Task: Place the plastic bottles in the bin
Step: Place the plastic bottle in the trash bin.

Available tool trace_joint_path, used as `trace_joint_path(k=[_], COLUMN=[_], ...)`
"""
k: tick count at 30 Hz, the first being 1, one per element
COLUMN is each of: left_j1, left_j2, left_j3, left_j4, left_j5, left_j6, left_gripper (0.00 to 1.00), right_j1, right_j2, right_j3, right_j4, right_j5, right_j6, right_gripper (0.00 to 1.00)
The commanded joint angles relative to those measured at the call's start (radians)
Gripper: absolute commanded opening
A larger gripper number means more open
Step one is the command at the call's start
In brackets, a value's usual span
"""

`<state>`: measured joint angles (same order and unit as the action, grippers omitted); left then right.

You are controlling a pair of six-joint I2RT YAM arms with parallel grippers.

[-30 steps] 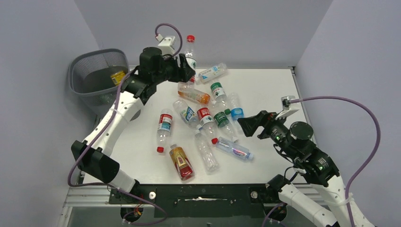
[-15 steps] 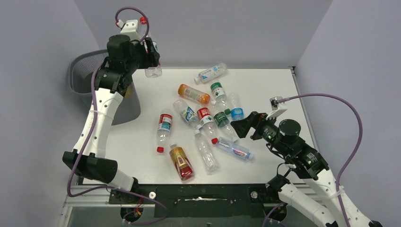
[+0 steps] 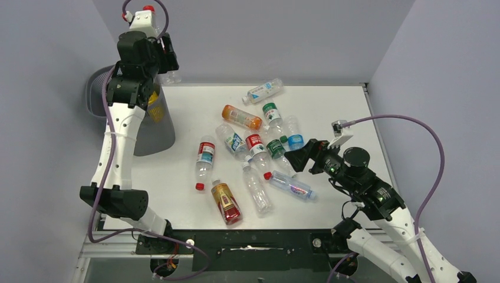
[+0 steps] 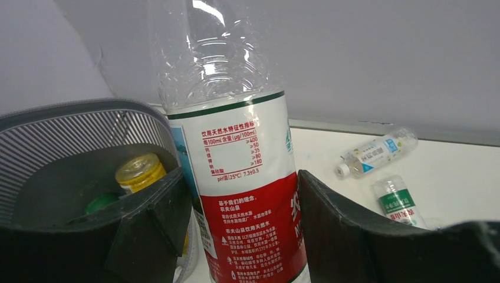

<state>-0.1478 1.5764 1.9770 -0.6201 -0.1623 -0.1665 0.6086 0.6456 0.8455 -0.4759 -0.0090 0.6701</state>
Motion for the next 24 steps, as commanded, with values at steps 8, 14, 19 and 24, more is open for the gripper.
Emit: trace_joint_path(k=[8, 14, 19, 24], left_j1=[0.053, 0.084, 0.119, 0.134], left_j2=[0.054, 0.074, 0.084, 0.097], left_j3=[0.082, 0.079, 0.074, 0.067], left_j4=[0.018, 0.023, 0.024, 0.023], left_j5=[-0.062, -0.075, -0.077, -0.085], left_j6=[0.05, 0.051, 0.036, 0.032], left_gripper=[0.59, 0.59, 0.59, 0.58], right_j1=[0.0, 0.0, 0.0, 0.0], right_j2=[0.021, 0.03, 0.032, 0.039], right_j3=[-0.011, -0.015, -0.019, -0.021], right_j4=[0.076, 0.083, 0.085, 0.092], right_j5=[-0.024, -0.032, -0.036, -0.043], right_j6=[0.014, 0.015, 0.016, 0.014], right_gripper=[0.98, 0.98, 0.98, 0.98])
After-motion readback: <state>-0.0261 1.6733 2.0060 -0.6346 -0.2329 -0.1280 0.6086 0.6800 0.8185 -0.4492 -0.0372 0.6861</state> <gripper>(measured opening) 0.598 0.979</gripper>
